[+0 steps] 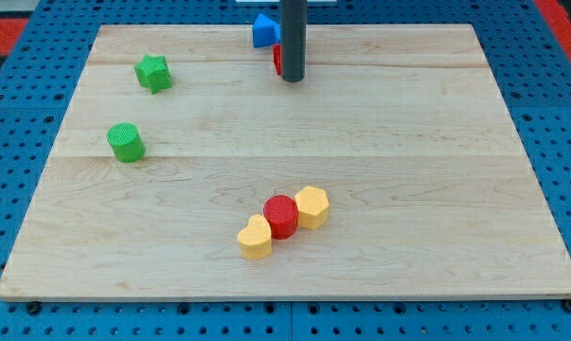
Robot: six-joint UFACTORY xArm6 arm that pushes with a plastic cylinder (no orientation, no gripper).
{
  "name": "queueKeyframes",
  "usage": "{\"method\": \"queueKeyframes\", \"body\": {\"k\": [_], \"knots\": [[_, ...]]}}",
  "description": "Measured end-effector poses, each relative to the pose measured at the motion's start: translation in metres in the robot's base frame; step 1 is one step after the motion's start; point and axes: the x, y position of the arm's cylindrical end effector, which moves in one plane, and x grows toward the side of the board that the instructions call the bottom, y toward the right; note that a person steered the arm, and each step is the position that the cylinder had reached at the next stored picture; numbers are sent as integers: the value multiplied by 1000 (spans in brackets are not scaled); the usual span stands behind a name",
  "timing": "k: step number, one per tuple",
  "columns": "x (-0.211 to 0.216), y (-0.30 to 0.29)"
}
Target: Move the green star to the top center
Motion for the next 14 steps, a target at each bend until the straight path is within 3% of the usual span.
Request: {"method": "queueKeyframes", "body": {"k": [2, 3, 5, 7, 9, 11, 12, 14], "knots": [[-11, 20], [14, 7], [73, -108], [40, -231], [-29, -218], [-3, -264], [19, -248], [-10, -193]]}}
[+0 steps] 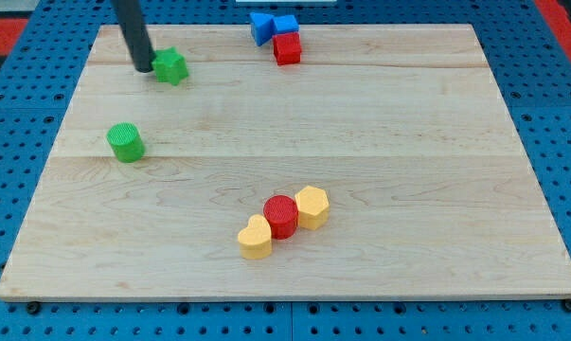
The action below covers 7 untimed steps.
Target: Move the green star to the top center
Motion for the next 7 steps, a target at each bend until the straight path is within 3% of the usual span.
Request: {"method": "queueKeyframes", "body": {"k": [4, 7], "knots": [[24, 45], [0, 97]]}}
